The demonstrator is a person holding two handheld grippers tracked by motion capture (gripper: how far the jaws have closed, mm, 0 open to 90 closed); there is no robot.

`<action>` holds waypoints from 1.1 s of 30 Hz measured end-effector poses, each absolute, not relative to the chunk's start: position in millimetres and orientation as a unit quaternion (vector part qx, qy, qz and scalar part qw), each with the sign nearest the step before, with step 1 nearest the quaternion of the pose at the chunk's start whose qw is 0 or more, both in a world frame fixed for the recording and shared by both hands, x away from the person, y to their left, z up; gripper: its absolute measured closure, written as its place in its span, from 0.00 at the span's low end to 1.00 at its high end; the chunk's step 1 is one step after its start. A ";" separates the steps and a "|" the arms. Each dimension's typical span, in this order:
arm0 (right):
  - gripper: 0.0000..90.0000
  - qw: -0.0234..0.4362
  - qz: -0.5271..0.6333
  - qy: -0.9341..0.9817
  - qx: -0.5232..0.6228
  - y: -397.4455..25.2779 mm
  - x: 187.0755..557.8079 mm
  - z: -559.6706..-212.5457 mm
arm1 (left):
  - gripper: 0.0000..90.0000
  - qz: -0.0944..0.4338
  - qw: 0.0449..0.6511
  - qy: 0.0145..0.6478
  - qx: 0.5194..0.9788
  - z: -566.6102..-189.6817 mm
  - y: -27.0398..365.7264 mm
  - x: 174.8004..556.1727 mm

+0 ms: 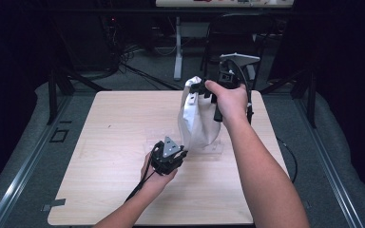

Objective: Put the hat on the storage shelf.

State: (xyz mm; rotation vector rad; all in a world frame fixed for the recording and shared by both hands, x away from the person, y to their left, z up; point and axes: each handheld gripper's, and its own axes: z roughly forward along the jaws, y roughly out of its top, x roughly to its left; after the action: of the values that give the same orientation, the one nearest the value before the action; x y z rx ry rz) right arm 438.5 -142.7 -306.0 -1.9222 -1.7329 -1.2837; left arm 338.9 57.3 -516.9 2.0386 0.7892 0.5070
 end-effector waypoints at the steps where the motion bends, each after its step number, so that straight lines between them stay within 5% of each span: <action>1: 0.91 0.126 -0.441 -0.596 -0.659 -142.4 438.3 -305.7 | 0.86 0.204 0.433 0.316 0.819 -516.5 58.2 339.1; 27: 0.91 0.135 -0.433 -0.599 -0.660 -135.2 445.8 -323.7 | 0.91 0.150 0.452 0.369 0.798 -521.8 80.4 351.9; 33: 0.91 0.138 -0.433 -0.599 -0.659 -135.4 447.4 -328.2 | 0.70 0.170 0.453 0.345 0.804 -519.4 77.6 343.0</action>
State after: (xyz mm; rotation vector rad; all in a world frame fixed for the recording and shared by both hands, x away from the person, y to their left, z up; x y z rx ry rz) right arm 447.4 -135.4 -328.2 -1.9068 -1.7323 -1.2515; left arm 343.0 77.6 -519.4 1.9851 0.8521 0.4204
